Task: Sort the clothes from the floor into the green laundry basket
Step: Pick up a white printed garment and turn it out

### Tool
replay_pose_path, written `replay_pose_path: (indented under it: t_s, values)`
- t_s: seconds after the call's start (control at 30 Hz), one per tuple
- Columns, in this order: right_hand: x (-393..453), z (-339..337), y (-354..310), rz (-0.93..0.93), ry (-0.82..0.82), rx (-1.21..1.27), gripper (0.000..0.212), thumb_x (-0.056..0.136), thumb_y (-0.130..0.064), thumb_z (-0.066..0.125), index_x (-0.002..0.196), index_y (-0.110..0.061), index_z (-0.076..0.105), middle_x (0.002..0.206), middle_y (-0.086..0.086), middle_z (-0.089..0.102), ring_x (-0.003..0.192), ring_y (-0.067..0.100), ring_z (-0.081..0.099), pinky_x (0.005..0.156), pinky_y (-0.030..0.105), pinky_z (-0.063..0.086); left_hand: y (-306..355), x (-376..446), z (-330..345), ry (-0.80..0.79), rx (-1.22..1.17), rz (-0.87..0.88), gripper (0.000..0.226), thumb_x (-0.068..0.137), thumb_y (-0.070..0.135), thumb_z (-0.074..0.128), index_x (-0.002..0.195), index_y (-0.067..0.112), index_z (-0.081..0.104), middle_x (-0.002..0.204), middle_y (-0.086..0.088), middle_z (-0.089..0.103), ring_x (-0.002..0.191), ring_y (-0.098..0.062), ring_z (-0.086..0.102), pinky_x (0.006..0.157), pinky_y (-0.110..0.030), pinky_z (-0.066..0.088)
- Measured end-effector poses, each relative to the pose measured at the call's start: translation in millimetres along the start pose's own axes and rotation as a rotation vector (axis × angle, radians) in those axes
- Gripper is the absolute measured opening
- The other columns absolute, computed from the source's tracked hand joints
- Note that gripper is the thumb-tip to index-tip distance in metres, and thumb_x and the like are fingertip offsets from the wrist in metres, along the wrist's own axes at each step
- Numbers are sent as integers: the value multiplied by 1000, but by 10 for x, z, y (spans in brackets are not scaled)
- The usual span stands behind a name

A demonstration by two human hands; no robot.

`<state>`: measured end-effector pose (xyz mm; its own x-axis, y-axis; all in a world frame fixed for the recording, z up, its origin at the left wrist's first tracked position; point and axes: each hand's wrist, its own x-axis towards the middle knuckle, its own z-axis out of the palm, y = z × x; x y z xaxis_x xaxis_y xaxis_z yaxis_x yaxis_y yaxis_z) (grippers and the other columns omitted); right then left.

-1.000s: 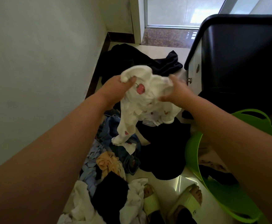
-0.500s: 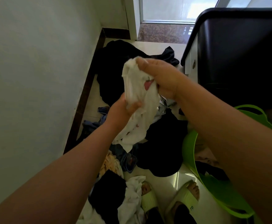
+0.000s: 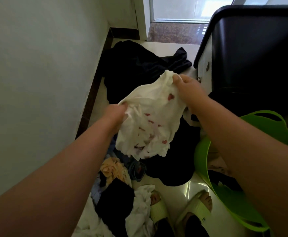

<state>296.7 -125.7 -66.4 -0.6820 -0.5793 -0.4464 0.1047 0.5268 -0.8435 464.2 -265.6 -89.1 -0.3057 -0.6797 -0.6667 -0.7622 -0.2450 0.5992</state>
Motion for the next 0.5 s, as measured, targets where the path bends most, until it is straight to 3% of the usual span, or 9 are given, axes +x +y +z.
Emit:
replay_pose_path:
  t_s: [0.07,0.13,0.27,0.33,0.4,0.5]
  values:
    - [-20,83,65,16,-108,33,35,99,-44,41,110,-21,65,108,11,70,102,29,66,88,43,55,139,-55,125,-52,-280,-109,34,99,26,48,123,3,55,81,-4,55,72,-19,54,72,-35,52]
    - [11,180,156,13,-254,64,32,100,-42,42,110,-23,65,113,12,68,108,30,64,93,44,54,284,-126,234,-86,-520,-166,27,99,19,49,121,5,54,97,-14,61,82,-27,59,66,-40,54]
    - [12,249,233,-22,-521,109,33,94,-38,56,125,-26,54,115,2,68,104,16,67,89,34,55,416,-187,365,-166,-631,0,29,100,18,45,123,4,57,109,-19,66,92,-31,67,66,-38,58]
    - [16,204,181,-72,-539,-45,47,84,-42,69,126,-27,52,110,-6,69,99,9,67,86,27,54,423,-188,350,-269,-638,91,29,100,19,46,121,4,60,113,-20,67,96,-31,69,69,-37,59]
    - [8,207,119,-111,-499,-220,42,84,-38,71,122,-27,56,102,-11,68,93,7,65,79,21,52,400,-164,282,-336,-607,199,33,99,25,49,120,3,63,115,-18,68,99,-28,69,76,-36,58]
    - [68,238,94,-101,-298,-193,24,90,-26,64,113,-22,62,98,-3,68,91,16,65,80,30,55,234,-108,233,-198,-548,266,32,99,26,47,118,8,66,108,-9,70,95,-21,67,80,-30,58]
